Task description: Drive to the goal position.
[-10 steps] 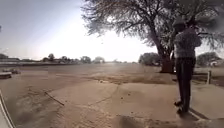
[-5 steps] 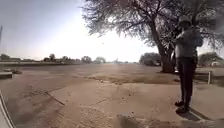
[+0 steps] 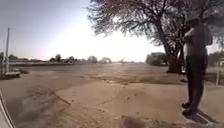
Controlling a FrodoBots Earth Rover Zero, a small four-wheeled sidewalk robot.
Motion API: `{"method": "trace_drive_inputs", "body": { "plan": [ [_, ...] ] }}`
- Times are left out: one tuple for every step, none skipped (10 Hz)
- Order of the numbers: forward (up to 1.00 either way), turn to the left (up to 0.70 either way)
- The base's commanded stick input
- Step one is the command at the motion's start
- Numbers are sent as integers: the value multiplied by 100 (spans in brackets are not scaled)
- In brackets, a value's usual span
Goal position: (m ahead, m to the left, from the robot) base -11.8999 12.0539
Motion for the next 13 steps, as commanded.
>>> {"method": "trace_drive_inputs", "body": {
  "plan": [
    [0,45],
    [0,45],
    [0,45],
    [0,45],
    [0,45],
    [0,45],
    [0,45],
    [0,45],
    [0,45],
    [0,45],
    [0,45],
    [0,45],
    [0,45]
  ]
}}
